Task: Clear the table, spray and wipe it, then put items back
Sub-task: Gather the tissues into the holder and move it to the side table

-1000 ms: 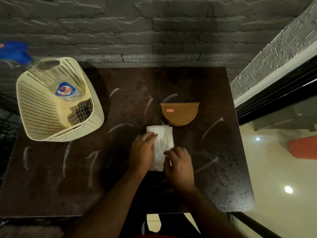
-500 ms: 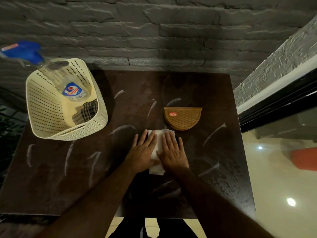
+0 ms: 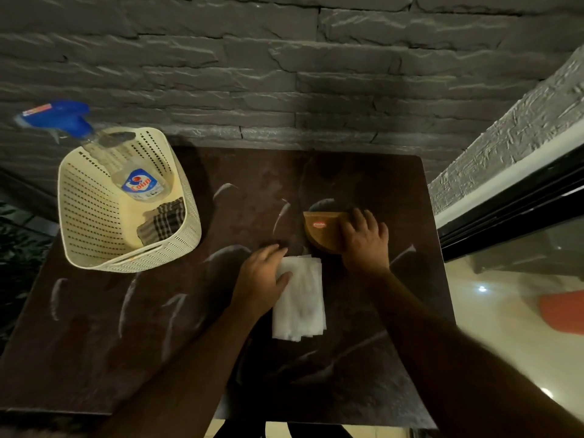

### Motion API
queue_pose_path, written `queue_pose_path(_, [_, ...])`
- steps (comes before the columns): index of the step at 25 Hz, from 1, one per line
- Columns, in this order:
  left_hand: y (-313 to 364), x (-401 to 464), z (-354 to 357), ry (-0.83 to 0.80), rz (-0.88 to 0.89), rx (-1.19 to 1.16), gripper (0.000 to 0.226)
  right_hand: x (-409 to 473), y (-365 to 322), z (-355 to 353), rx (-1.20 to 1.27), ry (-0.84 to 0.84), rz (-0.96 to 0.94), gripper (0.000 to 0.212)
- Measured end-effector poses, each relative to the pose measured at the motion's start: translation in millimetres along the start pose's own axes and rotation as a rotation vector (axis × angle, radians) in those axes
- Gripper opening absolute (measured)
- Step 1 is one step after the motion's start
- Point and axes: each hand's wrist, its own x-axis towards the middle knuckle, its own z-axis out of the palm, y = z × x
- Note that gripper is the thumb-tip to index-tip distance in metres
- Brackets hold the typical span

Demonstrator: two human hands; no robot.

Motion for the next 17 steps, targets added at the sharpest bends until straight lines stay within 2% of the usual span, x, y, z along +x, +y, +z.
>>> queue_pose_path(3, [3, 10, -10, 0.008, -0.057, -0.166, 0.054, 14, 9, -16, 0.117, 0.095, -0.048, 0.031])
queue_pose_path(7, [-4, 12, -29, 0.126, -0.07, -0.334, 0.062, 16, -21, -39, 0.31, 0.241, -0.207, 0.027])
queue_pose_path(10, [-27, -7, -37, 0.176, -0.099, -0.299, 0.072, 0, -78, -42, 0.296, 0.153, -0.357, 0.025])
queue_pose_path(13, [-68, -45, -35, 0.345, -0.186, -0.178, 0.059, -16, -132, -22, 0.228, 0.017, -0.441, 0.026])
queue_pose_path(17, [-103, -82, -31, 0.322, -0.354, -0.13, 0.046, -15, -176, 0, 0.268, -0.097, -0.478, 0.025])
